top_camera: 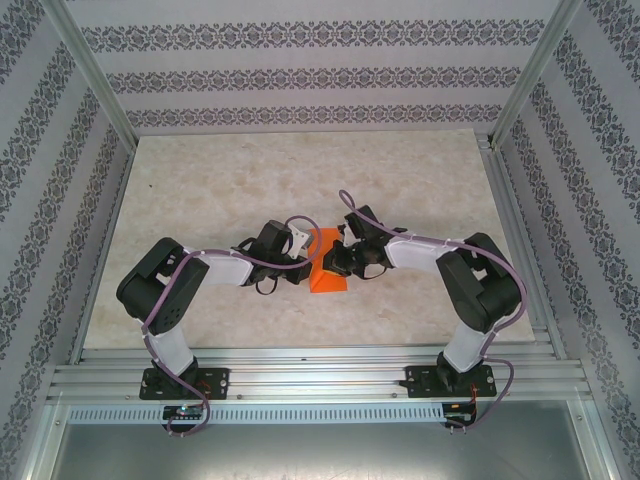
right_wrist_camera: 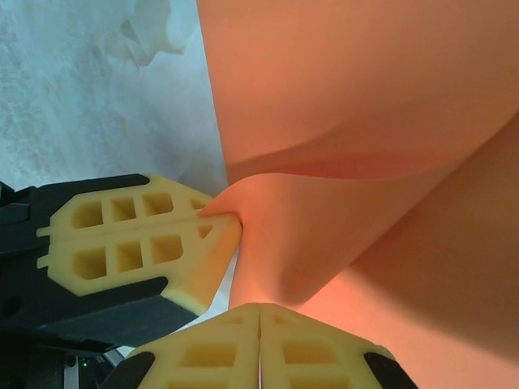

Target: Fold a paper plane with a square sheet of paper (fold left side to right side)

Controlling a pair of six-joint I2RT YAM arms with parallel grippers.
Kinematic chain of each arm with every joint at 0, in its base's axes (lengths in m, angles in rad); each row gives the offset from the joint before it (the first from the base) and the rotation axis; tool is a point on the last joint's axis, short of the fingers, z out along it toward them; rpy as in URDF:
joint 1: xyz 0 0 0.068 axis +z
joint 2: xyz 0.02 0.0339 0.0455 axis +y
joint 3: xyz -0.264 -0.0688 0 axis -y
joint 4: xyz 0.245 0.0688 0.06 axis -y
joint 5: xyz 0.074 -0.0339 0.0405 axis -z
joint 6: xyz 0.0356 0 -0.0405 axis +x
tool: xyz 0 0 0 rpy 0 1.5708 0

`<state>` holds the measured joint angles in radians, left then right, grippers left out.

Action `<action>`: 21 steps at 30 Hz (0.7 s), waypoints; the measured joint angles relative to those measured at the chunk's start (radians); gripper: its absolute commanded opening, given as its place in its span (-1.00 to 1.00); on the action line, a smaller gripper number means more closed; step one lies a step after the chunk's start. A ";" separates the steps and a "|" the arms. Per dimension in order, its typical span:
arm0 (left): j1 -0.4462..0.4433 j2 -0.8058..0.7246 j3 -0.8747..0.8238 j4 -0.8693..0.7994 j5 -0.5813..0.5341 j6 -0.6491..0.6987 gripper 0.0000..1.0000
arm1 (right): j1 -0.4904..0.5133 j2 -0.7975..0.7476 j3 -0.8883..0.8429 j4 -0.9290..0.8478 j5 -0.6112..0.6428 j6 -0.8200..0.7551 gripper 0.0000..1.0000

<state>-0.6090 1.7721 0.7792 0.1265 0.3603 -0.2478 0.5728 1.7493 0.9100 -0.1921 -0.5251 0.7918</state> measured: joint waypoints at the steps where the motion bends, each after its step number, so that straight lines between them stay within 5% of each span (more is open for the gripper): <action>1: 0.000 0.000 0.000 0.000 0.000 0.000 -0.99 | 0.002 0.004 0.000 0.004 0.000 0.000 -0.85; 21: -0.001 0.000 0.000 0.000 -0.005 0.000 -1.00 | 0.002 0.061 0.011 0.013 0.002 -0.002 -0.84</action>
<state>-0.6098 1.7725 0.7792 0.1265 0.3550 -0.2478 0.5743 1.8107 0.9215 -0.1787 -0.5232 0.7898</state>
